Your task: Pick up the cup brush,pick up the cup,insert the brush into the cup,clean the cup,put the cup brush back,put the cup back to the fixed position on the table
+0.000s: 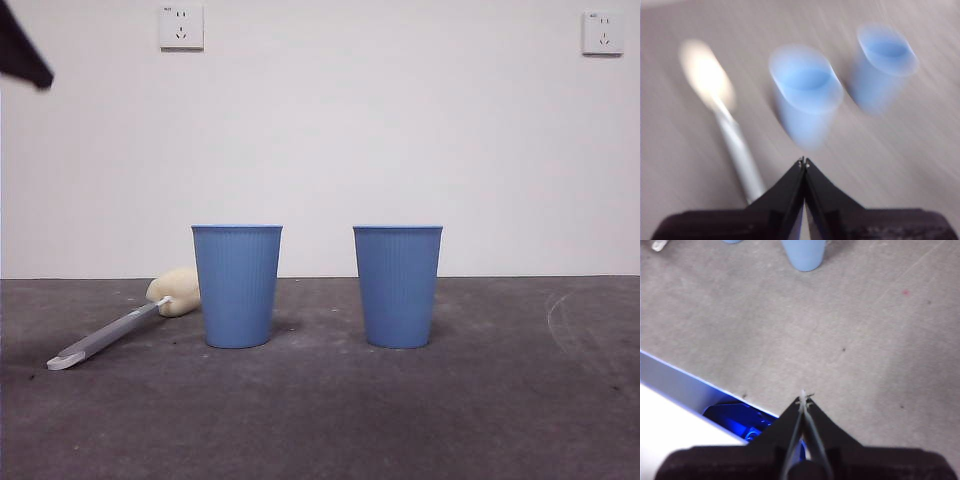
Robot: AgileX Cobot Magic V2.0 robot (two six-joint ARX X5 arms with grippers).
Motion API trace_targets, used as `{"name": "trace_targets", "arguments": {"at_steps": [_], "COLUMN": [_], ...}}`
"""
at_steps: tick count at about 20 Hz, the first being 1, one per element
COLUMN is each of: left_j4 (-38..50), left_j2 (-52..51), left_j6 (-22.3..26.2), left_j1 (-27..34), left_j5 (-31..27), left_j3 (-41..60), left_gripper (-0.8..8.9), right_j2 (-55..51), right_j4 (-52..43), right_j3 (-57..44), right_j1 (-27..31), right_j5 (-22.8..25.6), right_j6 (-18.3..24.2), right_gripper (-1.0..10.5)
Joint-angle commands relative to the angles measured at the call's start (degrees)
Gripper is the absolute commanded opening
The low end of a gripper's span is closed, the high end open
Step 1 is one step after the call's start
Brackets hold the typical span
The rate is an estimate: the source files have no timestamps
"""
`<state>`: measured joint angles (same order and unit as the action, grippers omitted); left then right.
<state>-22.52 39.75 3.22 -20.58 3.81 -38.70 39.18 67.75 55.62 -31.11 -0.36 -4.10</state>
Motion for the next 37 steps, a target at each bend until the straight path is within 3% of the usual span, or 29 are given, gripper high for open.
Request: {"name": "trace_targets", "arguments": {"at_steps": [1, 6, 11, 16, 22, 25, 37], "left_j4": [8.3, 19.6, 20.0, 20.0, 12.7, 12.8, 12.8], "left_j2": [-3.0, -13.2, -24.4, -33.4, -39.6, -39.4, -35.1], "left_j6": [9.1, 9.7, 5.7, 0.6, -1.4, -4.1, -4.1], "left_j1": [3.3, 14.4, 20.7, 21.4, 21.5, 21.5, 21.4], "left_j5": [-5.0, -5.4, -5.4, -5.4, -5.1, -1.9, -1.9], "left_j3": [0.5, 9.0, 23.5, 35.5, 38.1, 38.1, 38.1], "left_gripper": [-0.04, -0.04, -0.04, -0.04, -0.04, -0.04, -0.04], "right_j2": [0.0, 0.1, 0.5, 0.5, 0.5, 0.5, 0.5], "right_j4": [-0.1, -0.2, 0.1, 0.1, 0.1, 0.0, 0.1], "right_j3": [0.0, 0.0, 0.0, 0.0, 0.0, 0.0, 0.0], "right_j1": [0.0, 0.0, 0.0, 0.0, 0.0, 0.0, 0.0], "right_j5": [0.7, 0.9, 0.9, 0.9, 0.9, 0.9, 1.5], "right_j6": [-0.3, -0.3, -0.3, -0.3, -0.3, -0.3, -0.3], "right_gripper": [0.0, 0.0, 0.0, 0.0, 0.0, 0.0, 0.0]}}
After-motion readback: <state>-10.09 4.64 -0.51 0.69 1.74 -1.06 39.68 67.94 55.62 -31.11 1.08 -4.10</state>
